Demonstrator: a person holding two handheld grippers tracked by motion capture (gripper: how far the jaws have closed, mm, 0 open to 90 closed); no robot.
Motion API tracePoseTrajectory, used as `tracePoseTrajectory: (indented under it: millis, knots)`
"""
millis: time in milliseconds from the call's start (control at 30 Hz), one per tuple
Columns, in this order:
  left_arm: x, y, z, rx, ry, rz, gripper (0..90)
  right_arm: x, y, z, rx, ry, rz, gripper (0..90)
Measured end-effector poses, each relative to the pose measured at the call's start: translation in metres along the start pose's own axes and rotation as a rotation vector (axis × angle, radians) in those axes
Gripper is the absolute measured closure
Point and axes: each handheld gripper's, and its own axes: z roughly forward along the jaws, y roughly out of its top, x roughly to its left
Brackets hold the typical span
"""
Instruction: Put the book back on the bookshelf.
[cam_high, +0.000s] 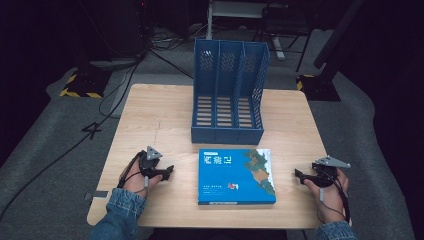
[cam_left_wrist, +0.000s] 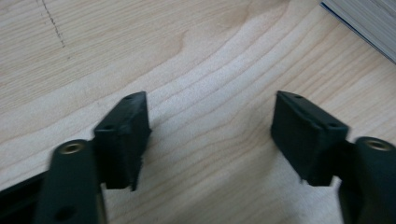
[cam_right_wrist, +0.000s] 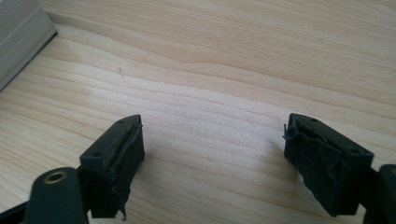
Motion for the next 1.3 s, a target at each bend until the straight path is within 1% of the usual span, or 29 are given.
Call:
tracePoseTrajectory:
  millis: [33, 67, 100, 200, 233, 267, 300, 333, 367, 400, 433, 467, 500, 567, 600, 633, 667, 700, 733, 767, 800, 833, 933, 967, 1000, 1033, 1067, 1167, 1300]
  knots:
    - [0.0, 0.0, 0.0, 0.0, 0.0, 0.0, 34.6, 0.0, 0.0, 0.0, 0.0, 0.0, 0.0, 20.3]
    - [-0.001, 0.005, -0.005, -0.032, -0.009, -0.009, 35.1, 0.0, 0.0, 0.0, -0.002, -0.002, 0.001, 20.7]
    - [-0.001, 0.005, -0.005, -0.032, -0.009, -0.009, 35.5, 0.001, 0.0, 0.0, -0.003, -0.003, 0.001, 20.7]
    - [-0.007, 0.015, -0.012, -0.076, -0.035, -0.007, 36.7, 0.001, 0.0, 0.0, -0.002, -0.003, 0.003, 20.8]
    - [-0.012, 0.021, -0.016, -0.093, -0.059, -0.007, 36.8, 0.0, 0.0, 0.0, -0.003, -0.002, 0.001, 20.8]
    - [-0.014, 0.024, -0.017, -0.098, -0.079, -0.007, 37.1, 0.0, 0.0, 0.0, -0.003, -0.002, 0.002, 20.8]
    - [-0.014, 0.024, -0.017, -0.098, -0.079, -0.007, 37.5, 0.0, 0.0, 0.0, -0.003, -0.002, 0.002, 20.8]
    - [-0.02, 0.029, -0.019, -0.113, -0.117, -0.009, 37.8, 0.001, 0.0, 0.0, -0.003, -0.002, 0.002, 20.8]
    - [-0.02, 0.029, -0.019, -0.113, -0.117, -0.009, 38.0, 0.001, 0.0, 0.0, -0.002, -0.003, 0.002, 20.8]
    - [-0.023, 0.032, -0.02, -0.12, -0.138, -0.012, 38.0, 0.001, 0.0, 0.0, -0.002, -0.003, 0.002, 20.8]
    - [-0.028, 0.035, -0.02, -0.126, -0.164, -0.008, 38.1, 0.001, 0.0, 0.0, -0.002, -0.004, 0.004, 20.8]
    - [-0.031, 0.038, -0.02, -0.129, -0.177, -0.001, 38.0, 0.001, 0.0, 0.0, -0.002, -0.004, 0.004, 20.8]
    - [-0.037, 0.042, -0.018, -0.13, -0.202, 0.01, 37.9, 0.001, 0.0, 0.0, -0.002, -0.005, 0.005, 20.8]
    - [-0.043, 0.046, -0.015, -0.137, -0.229, 0.026, 37.6, 0.001, -0.001, 0.0, -0.003, -0.007, 0.006, 20.9]
    - [-0.046, 0.048, -0.013, -0.142, -0.24, 0.024, 37.4, 0.001, -0.001, 0.0, -0.004, -0.008, 0.007, 20.9]
    - [-0.046, 0.048, -0.013, -0.142, -0.24, 0.024, 37.3, 0.001, -0.001, 0.0, -0.002, -0.007, 0.007, 20.9]
    - [-0.05, 0.05, -0.01, -0.138, -0.265, 0.019, 37.3, 0.001, -0.001, 0.0, -0.002, -0.008, 0.007, 20.9]
    - [-0.05, 0.05, -0.01, -0.138, -0.265, 0.019, 37.3, 0.001, -0.001, -0.001, -0.002, -0.008, 0.008, 20.9]
    - [-0.053, 0.052, -0.006, -0.132, -0.287, 0.015, 37.3, 0.002, -0.001, -0.001, -0.001, -0.009, 0.01, 20.9]
    - [-0.053, 0.052, -0.006, -0.132, -0.287, 0.015, 37.3, 0.002, -0.001, -0.001, -0.001, -0.009, 0.01, 20.9]
    - [-0.055, 0.053, -0.002, -0.124, -0.303, -0.004, 37.0, 0.002, -0.001, -0.001, -0.001, -0.01, 0.011, 20.9]
    - [-0.056, 0.054, 0.001, -0.113, -0.309, -0.016, 36.8, 0.002, -0.001, -0.001, -0.001, -0.01, 0.011, 20.9]
    - [-0.057, 0.054, 0.006, -0.102, -0.311, -0.022, 35.6, 0.002, -0.001, -0.001, 0.0, -0.013, 0.013, 20.9]
    - [-0.058, 0.053, 0.012, -0.082, -0.314, -0.027, 35.4, 0.002, -0.001, -0.001, 0.0, -0.013, 0.013, 20.9]
    - [-0.059, 0.052, 0.015, -0.072, -0.317, -0.029, 35.0, 0.002, -0.001, -0.001, 0.0, -0.014, 0.014, 20.9]
    - [-0.059, 0.052, 0.015, -0.072, -0.317, -0.029, 34.5, 0.002, -0.001, -0.001, 0.0, -0.014, 0.014, 20.9]
    - [-0.06, 0.052, 0.019, -0.055, -0.321, -0.027, 34.5, 0.002, -0.001, -0.001, 0.0, -0.014, 0.014, 20.9]
    - [-0.063, 0.05, 0.026, -0.021, -0.311, -0.017, 32.8, 0.002, -0.001, -0.001, 0.0, -0.015, 0.015, 20.9]
    - [-0.069, 0.049, 0.033, -0.007, -0.349, -0.023, 27.7, 0.003, -0.001, -0.001, 0.0, -0.018, 0.017, 21.0]
